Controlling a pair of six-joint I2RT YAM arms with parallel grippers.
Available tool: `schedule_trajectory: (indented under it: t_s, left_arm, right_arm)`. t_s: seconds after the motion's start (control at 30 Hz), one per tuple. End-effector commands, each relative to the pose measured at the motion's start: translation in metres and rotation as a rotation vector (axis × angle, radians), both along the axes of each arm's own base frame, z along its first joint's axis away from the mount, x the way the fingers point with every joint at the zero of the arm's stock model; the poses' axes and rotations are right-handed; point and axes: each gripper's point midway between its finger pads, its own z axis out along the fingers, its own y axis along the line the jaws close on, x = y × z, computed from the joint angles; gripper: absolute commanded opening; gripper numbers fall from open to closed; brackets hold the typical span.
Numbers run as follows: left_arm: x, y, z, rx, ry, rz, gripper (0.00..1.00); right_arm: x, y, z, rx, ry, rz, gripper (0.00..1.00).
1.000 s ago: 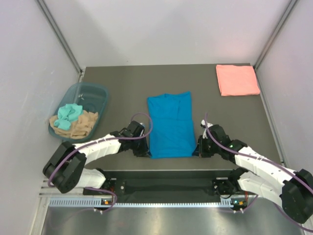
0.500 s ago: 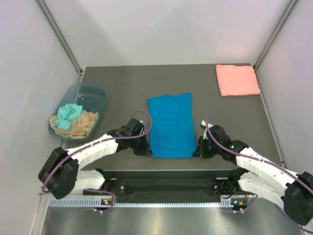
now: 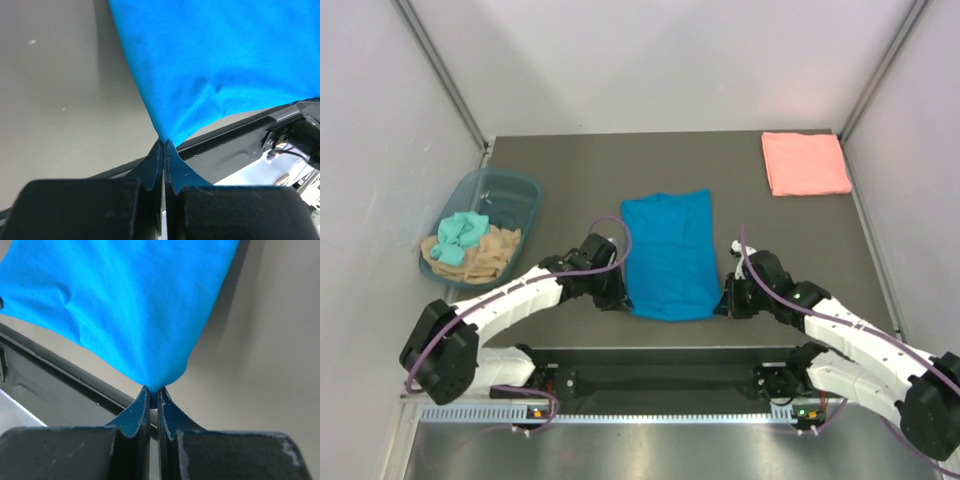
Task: Fold and stack the t-shirts
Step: Fold the tshirt
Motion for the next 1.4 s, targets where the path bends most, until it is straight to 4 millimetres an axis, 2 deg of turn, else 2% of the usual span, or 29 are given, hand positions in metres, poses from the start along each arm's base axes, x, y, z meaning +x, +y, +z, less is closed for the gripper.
schedule_trajectory:
  t_s: [0.0,0.2,0.23,0.27,0.33,0.4,0.43,0.5,0.53,0.57,0.6,0.63,0.7,0.73,0.77,0.8,0.9,0.93,0.97,1.0,1.07,1.1,1.13,1.17,1.2,1.23,1.27,1.33,1.37]
  left_arm:
    - [0.02,-0.003,0.02,-0.008,-0.054,0.031,0.0]
    - [0.052,-0.002,0.043,-0.028,-0.109,0.075,0.0]
    - [0.06,-0.004,0.048,-0.038,-0.122,0.081,0.0]
    - [0.065,-0.003,0.05,-0.042,-0.126,0.091,0.0]
    - [0.083,-0.003,0.058,-0.059,-0.143,0.115,0.0]
    - [0.099,0.001,0.065,-0.062,-0.163,0.138,0.0]
    - [0.11,-0.002,0.071,-0.074,-0.169,0.134,0.0]
    - [0.128,0.002,0.078,-0.082,-0.187,0.158,0.0]
    - [0.141,-0.001,0.085,-0.094,-0.208,0.159,0.0]
    - [0.15,0.0,0.09,-0.103,-0.219,0.163,0.0]
    - [0.161,0.004,0.087,-0.1,-0.212,0.183,0.0]
    - [0.175,0.003,0.101,-0.118,-0.245,0.186,0.0]
    - [0.194,0.003,0.112,-0.15,-0.284,0.197,0.0]
    - [0.206,0.001,0.118,-0.163,-0.305,0.202,0.0]
    - [0.218,0.0,0.125,-0.182,-0.34,0.206,0.0]
    - [0.226,0.001,0.128,-0.185,-0.358,0.212,0.0]
    - [0.258,0.006,0.135,-0.2,-0.397,0.246,0.0]
    - [0.27,0.006,0.134,-0.206,-0.405,0.257,0.0]
    - [0.28,0.012,0.134,-0.211,-0.412,0.276,0.0]
    - [0.292,0.011,0.13,-0.226,-0.424,0.279,0.0]
    - [0.311,0.015,0.133,-0.24,-0.452,0.295,0.0]
    - [0.321,0.014,0.12,-0.239,-0.446,0.293,0.0]
    - [0.331,0.012,0.124,-0.251,-0.463,0.289,0.0]
    - [0.339,0.015,0.119,-0.255,-0.463,0.293,0.0]
    - [0.348,0.017,0.099,-0.243,-0.431,0.302,0.0]
    - [0.357,0.018,0.101,-0.251,-0.44,0.314,0.0]
    - [0.364,0.023,0.096,-0.255,-0.439,0.324,0.0]
    - [0.38,0.025,0.082,-0.25,-0.45,0.336,0.0]
    - [0.386,0.029,0.077,-0.241,-0.457,0.343,0.0]
  right_arm:
    - [0.015,0.009,0.025,0.012,-0.075,0.019,0.0]
    - [0.035,0.015,0.048,-0.007,-0.114,0.031,0.0]
    - [0.043,0.018,0.06,0.007,-0.136,0.027,0.0]
    - [0.045,0.019,0.06,-0.005,-0.13,0.029,0.0]
    - [0.056,0.022,0.075,0.001,-0.154,0.028,0.0]
    - [0.065,0.02,0.075,-0.026,-0.143,0.024,0.0]
    - [0.074,0.023,0.087,-0.018,-0.165,0.021,0.0]
    - [0.085,0.022,0.088,-0.041,-0.153,0.017,0.0]
    - [0.096,0.025,0.103,-0.029,-0.181,0.012,0.0]
    - [0.101,0.025,0.101,-0.046,-0.164,0.02,0.0]
    - [0.114,0.026,0.116,-0.034,-0.193,0.007,0.0]
    - [0.121,0.025,0.119,-0.035,-0.198,0.002,0.0]
    - [0.138,0.023,0.12,-0.039,-0.185,0.002,0.0]
    - [0.15,0.026,0.135,-0.021,-0.214,0.005,0.0]
    - [0.157,0.028,0.131,-0.026,-0.197,0.024,0.0]
    - [0.172,0.027,0.146,-0.013,-0.228,0.01,0.0]
    - [0.198,0.022,0.145,-0.013,-0.211,0.001,0.0]
    - [0.209,0.023,0.155,-0.001,-0.232,0.005,0.0]
    - [0.218,0.024,0.146,-0.007,-0.212,0.01,0.0]
    - [0.231,0.023,0.155,0.006,-0.236,0.005,0.0]
    - [0.249,0.029,0.142,0.023,-0.226,0.028,0.0]
    - [0.26,0.031,0.143,0.038,-0.241,0.034,0.0]
    - [0.267,0.035,0.139,0.05,-0.24,0.045,0.0]
    - [0.277,0.042,0.123,0.07,-0.221,0.064,0.0]
    - [0.287,0.044,0.125,0.088,-0.232,0.07,0.0]
    - [0.294,0.048,0.118,0.101,-0.226,0.081,0.0]
    - [0.304,0.052,0.101,0.116,-0.205,0.086,0.0]
    - [0.321,0.054,0.095,0.131,-0.21,0.082,0.0]
    - [0.332,0.054,0.08,0.145,-0.198,0.068,0.0]
